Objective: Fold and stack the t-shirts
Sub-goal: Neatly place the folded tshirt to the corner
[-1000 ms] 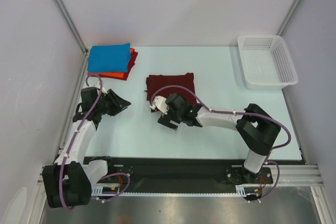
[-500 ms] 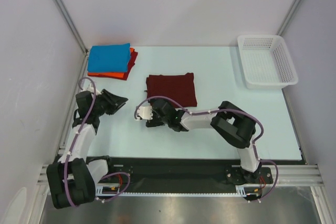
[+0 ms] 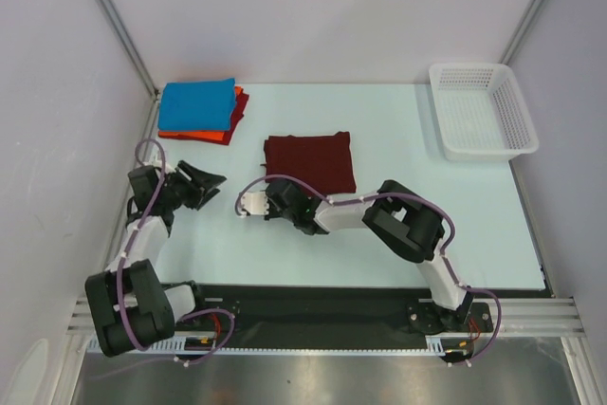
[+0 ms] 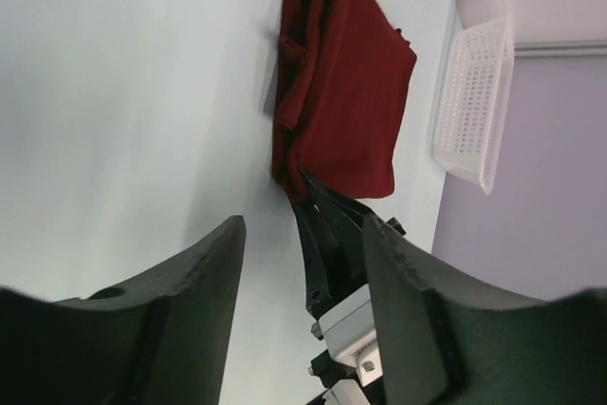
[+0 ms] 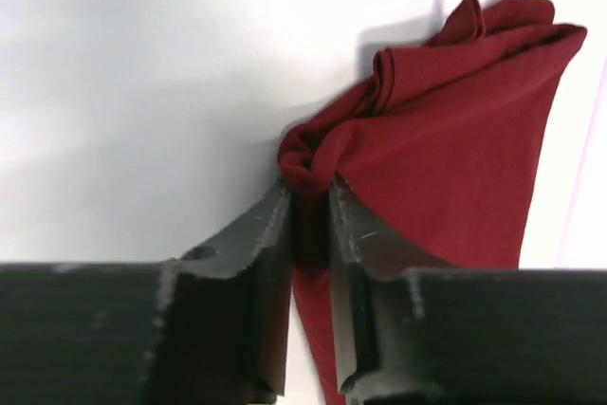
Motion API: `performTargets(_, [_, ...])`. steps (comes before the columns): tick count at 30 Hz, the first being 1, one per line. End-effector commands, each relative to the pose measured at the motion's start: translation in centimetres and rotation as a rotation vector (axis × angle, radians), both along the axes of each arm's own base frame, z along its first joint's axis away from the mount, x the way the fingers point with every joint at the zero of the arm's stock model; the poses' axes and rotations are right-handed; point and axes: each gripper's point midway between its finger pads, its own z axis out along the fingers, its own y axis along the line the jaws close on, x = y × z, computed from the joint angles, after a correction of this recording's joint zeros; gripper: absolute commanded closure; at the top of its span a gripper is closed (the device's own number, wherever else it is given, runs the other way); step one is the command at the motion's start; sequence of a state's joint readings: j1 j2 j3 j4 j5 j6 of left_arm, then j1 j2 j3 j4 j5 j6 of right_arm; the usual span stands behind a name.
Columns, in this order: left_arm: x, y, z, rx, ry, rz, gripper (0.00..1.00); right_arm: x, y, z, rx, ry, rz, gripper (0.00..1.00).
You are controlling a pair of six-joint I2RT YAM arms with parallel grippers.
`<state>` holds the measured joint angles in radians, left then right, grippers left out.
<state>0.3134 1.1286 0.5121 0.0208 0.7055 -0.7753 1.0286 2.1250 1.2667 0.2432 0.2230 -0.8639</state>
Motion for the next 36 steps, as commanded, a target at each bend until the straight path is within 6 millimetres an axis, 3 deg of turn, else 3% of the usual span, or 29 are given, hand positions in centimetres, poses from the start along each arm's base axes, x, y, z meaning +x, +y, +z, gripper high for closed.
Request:
performTargets(1, [0.5,0.0,-1.0,0.008,0.02,-0.052,0.4,0.5,0.8,0.5,0.015,0.034,-0.024,0.8])
performTargets(3, [0.7,-0.1,-1.9,-0.012,0.056,-0.049,0.4,0.5,1.1,0.9,0.041,0.067,-0.05,0.82])
performTargets(4, [0.8,-0.4,-2.4,-0.026,0.072,-0.057,0.4,0.7,1.5,2.1,0.071,0.066,-0.057,0.85])
performTargets(6, [1.2,-0.9,-3.4,-0.071,0.118,-0.05,0.38,1.3,1.2,2.7,0.096,0.093,-0.097,1.0])
performTargets(10, [2.6,-2.7,-4.4,-0.117,0.164,-0.052,0.28,1.9,1.0,4.3,0.135,0.094,-0.116,1.0])
performTargets(15, [4.5,-5.0,-6.2,-0.216,0.256,-0.043,0.26,2.2,0.8,6.2,0.185,0.092,-0.136,1.0])
performTargets(17, [4.9,-5.7,-7.2,-0.24,0.294,-0.042,0.18,2.6,0.4,6.7,0.211,0.1,-0.155,1.0])
performTargets(22, [6.3,-7.9,-8.6,-0.292,0.389,-0.03,0.18,2.8,0.1,9.2,0.286,0.094,-0.171,1.0])
performTargets(26, [8.1,-9.5,-8.4,-0.356,0.384,-0.038,0.16,2.7,-0.1,9.3,0.294,0.106,-0.167,1.0])
performTargets(27, [7.7,-11.0,-8.7,-0.351,0.411,-0.075,0.16,2.8,-0.1,9.3,0.296,0.108,-0.168,1.0])
performTargets(36, [9.5,-12.7,-8.6,-0.426,0.403,-0.034,0.12,2.7,-0.7,9.2,0.312,0.129,-0.162,1.0])
